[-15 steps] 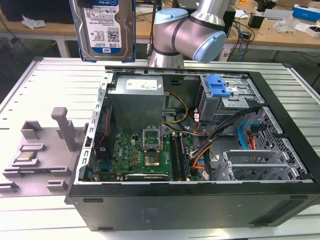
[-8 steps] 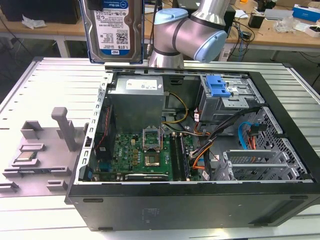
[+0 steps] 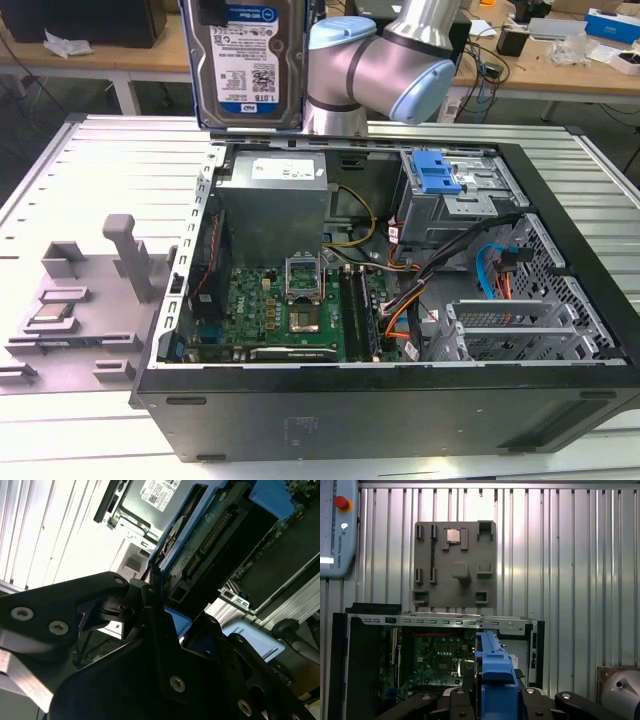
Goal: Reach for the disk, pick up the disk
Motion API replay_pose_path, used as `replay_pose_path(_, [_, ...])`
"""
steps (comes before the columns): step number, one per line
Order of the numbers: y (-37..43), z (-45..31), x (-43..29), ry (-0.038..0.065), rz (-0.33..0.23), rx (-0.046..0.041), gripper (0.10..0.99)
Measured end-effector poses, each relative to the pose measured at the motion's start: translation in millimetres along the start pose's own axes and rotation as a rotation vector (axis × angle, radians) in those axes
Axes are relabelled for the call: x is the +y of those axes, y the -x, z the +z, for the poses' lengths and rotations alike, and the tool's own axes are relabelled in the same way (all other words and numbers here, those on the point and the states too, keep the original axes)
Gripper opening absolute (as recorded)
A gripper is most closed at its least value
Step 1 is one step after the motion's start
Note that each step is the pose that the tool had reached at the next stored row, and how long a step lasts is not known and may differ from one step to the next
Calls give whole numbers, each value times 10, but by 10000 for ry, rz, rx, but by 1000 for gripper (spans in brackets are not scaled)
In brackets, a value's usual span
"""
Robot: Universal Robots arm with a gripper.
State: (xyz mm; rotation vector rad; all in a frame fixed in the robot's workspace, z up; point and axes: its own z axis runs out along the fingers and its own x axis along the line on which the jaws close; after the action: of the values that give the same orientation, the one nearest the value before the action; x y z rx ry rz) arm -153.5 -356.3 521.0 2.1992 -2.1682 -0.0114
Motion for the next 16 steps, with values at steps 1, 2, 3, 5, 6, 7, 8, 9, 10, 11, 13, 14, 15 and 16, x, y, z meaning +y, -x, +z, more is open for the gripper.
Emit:
replay_pose_path(1, [0,2,-14,0,0,0,369])
replay_pose_path(2, [0,5,-31,0,0,1,369])
replay_pose_path(3, [-1,7,-44,0,-1,2,369])
replay_pose_path(5, [-1,11,-81,0,-1,6,369])
replay_pose_path(6, [-1,13,-95,0,-1,7,369])
replay_pose_path(7, [-1,16,-112,-1,0,7,369])
replay_pose_path(8, [-1,18,-128,0,1,9,369])
replay_pose_path(9, [-1,22,-160,1,0,11,369])
replay_pose_path(10, [-2,27,-199,0,0,12,369])
replay_pose_path(11, [-2,30,-223,0,0,14,369])
replay_pose_path(13, [-3,35,-264,0,0,16,369])
replay_pose_path(14, [-3,36,-278,0,1,17,369])
replay_pose_path(15, [-3,39,-304,0,1,17,369])
replay_pose_path(16, [-3,41,-322,1,1,19,369])
